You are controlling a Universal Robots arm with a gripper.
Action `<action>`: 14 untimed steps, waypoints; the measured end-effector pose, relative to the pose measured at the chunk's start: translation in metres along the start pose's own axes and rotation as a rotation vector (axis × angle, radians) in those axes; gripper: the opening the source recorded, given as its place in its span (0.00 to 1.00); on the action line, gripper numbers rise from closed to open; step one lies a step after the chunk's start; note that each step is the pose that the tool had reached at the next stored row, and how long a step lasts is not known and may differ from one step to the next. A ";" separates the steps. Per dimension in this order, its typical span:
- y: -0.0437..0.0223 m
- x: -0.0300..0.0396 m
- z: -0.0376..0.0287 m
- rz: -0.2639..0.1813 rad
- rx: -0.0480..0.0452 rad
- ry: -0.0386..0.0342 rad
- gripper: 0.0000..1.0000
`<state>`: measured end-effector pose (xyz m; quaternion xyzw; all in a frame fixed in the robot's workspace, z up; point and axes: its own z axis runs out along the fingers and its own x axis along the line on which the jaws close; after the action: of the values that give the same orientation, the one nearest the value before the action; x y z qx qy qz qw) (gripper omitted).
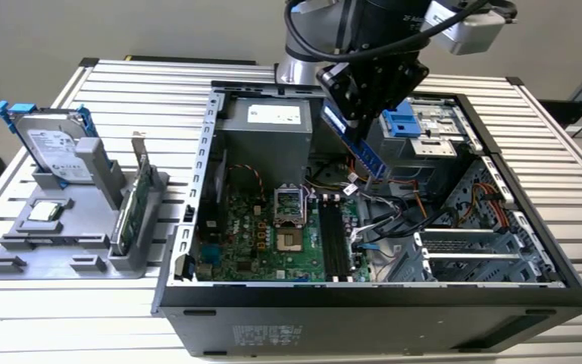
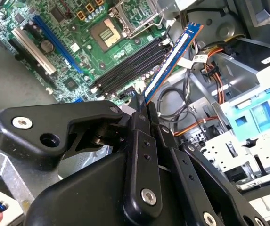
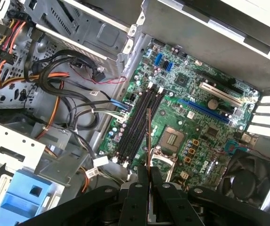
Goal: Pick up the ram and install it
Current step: 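Insert the ram into the slot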
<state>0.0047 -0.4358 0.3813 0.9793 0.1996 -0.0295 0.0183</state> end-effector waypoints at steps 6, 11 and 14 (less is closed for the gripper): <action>0.0000 0.0000 0.0000 0.023 0.0015 -0.0005 0.00; 0.0000 0.0000 0.0000 0.040 0.0026 -0.0010 0.00; 0.0000 0.0000 0.0000 0.049 0.0033 -0.0012 0.00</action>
<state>0.0047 -0.4358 0.3813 0.9839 0.1753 -0.0300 0.0175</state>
